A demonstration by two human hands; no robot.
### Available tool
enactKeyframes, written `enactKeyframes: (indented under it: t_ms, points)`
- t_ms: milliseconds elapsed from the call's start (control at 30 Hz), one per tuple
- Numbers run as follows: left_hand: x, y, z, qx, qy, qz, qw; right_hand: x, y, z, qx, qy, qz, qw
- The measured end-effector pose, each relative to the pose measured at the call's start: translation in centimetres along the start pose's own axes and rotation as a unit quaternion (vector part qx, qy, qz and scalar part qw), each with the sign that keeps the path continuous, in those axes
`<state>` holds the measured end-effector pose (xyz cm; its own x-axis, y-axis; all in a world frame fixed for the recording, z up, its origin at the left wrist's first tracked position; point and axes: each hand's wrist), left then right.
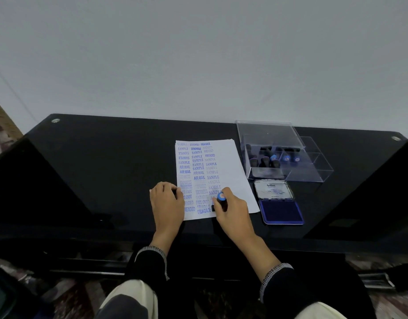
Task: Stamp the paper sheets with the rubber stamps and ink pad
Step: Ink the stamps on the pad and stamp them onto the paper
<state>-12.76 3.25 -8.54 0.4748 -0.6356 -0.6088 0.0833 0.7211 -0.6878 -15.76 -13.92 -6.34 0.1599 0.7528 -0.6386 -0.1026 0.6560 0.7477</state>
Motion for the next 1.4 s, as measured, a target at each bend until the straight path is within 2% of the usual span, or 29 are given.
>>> enactKeyframes:
  t_ms: [800,900,1033,1100,1200,1400]
  points:
    - [0.1,-0.1,0.1,0.002,0.000,0.004,1.000,0.0,-0.1,0.0,0.001,0.006,0.021,1.000]
    - [0.2,-0.1,0.2,0.009,0.005,0.014,1.000,-1.0,0.1,0.1,0.046,0.020,0.079,0.996]
    - [0.3,0.0,0.3,0.014,0.014,0.021,1.000,-2.4,-0.5,0.7,0.178,-0.072,0.209,0.959]
    - [0.3,0.1,0.3,0.012,0.015,0.024,1.000,-2.8,-0.8,1.1,0.224,-0.086,0.268,0.933]
    - [0.3,0.1,0.3,0.009,0.017,0.020,1.000,-3.0,-1.0,1.2,0.234,-0.092,0.304,0.919]
    - [0.2,-0.1,0.2,0.010,0.024,0.025,0.999,-2.5,-1.0,0.9,0.224,-0.098,0.281,0.928]
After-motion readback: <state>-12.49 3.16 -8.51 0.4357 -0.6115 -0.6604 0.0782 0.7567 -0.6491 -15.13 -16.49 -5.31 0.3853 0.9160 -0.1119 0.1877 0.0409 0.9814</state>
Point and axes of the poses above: each hand's wrist, its own z-axis towards the middle knuckle, its own x-axis out of the palm, y = z × x, and after that the axes turned 7 degrees about x, right-handed
